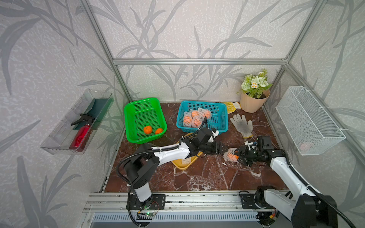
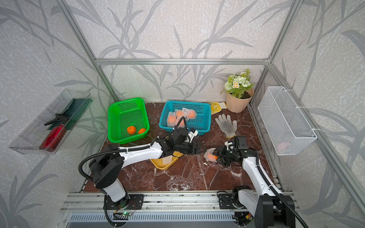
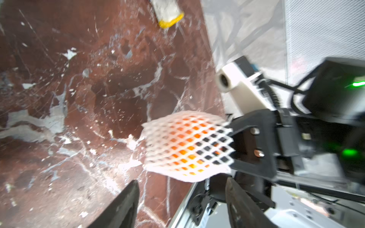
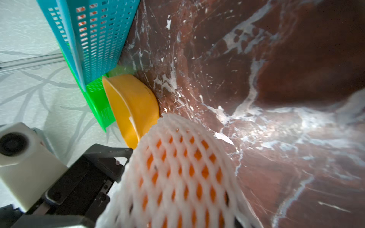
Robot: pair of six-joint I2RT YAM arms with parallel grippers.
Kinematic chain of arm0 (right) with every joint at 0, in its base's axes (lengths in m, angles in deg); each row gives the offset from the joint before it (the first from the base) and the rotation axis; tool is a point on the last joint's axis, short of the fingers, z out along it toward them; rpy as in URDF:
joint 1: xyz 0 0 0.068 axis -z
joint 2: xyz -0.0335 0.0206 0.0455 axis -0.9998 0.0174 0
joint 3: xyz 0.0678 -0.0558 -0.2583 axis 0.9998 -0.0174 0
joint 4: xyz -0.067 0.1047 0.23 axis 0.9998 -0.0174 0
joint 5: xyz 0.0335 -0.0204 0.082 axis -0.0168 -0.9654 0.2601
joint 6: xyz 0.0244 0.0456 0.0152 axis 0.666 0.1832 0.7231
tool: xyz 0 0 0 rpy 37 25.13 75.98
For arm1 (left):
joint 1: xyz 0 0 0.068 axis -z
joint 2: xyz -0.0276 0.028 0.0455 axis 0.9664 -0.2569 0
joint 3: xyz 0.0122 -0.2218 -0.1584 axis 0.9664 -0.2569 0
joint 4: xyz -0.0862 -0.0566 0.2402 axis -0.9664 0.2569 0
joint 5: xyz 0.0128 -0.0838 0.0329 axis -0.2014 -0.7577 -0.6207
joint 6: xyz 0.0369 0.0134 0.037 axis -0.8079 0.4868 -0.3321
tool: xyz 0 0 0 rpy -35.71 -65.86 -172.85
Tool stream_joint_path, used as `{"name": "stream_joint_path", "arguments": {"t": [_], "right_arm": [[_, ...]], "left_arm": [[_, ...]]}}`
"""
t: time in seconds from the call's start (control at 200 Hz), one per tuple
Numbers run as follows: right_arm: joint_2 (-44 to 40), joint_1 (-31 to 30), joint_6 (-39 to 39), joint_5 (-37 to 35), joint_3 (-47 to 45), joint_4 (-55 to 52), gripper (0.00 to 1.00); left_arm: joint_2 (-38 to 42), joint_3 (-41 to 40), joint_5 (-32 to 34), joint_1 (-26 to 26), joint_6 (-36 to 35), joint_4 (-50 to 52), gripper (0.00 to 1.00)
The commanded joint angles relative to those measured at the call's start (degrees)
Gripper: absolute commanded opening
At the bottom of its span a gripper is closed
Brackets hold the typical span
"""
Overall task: Remove foam nets from oranges
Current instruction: Remove the foam net from the orange.
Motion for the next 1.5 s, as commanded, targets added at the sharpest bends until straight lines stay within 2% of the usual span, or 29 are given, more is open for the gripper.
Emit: {"name": "stream_joint_path", "arguments": {"t": [0.0,0.085,0.265,0.42,0.72,0.985,1.065,1.35,1.495], "right_arm": [[0.62,0.52,13.39,8.65,-3.21,18.43,0.42],[1.73,0.61,20.81,10.54,-5.42,28.47,0.41],[3.52,0.61,29.95,11.75,-8.31,41.31,0.39],[5.03,0.61,37.09,12.04,-11.31,52.22,0.38],[3.68,0.61,36.93,12.11,-11.19,50.89,0.37],[2.45,0.61,38.4,12.15,-12.8,52.4,0.36],[2.32,0.6,38.51,12.55,-12.81,52.56,0.35],[1.8,0.61,38.88,12.46,-13.8,52.83,0.34],[2.65,0.61,39.2,12.29,-13.86,53.9,0.33]], "left_arm": [[0.13,-3.97,0.05,-1.25,9.44,-16.67,0.73],[-0.42,-4.31,-0.16,-1.67,10.75,-19.17,0.73],[-1.87,-7.54,0.8,-3.45,17.02,-28.69,0.74],[-3.62,-7.44,0.47,-3.71,20.07,-29.33,0.74],[-4.18,-8.03,1.26,-4.28,22.07,-26.04,0.74],[-8.97,-6.98,1.74,-5.13,30.3,-36.02,0.75],[-11.14,-6.45,1.84,-5.27,32.96,-40.42,0.71],[-11.9,-3.87,1.08,-5.36,32.29,-40.35,0.59],[-12.34,-3.31,0.04,-5.29,32.47,-41.1,0.49]]}}
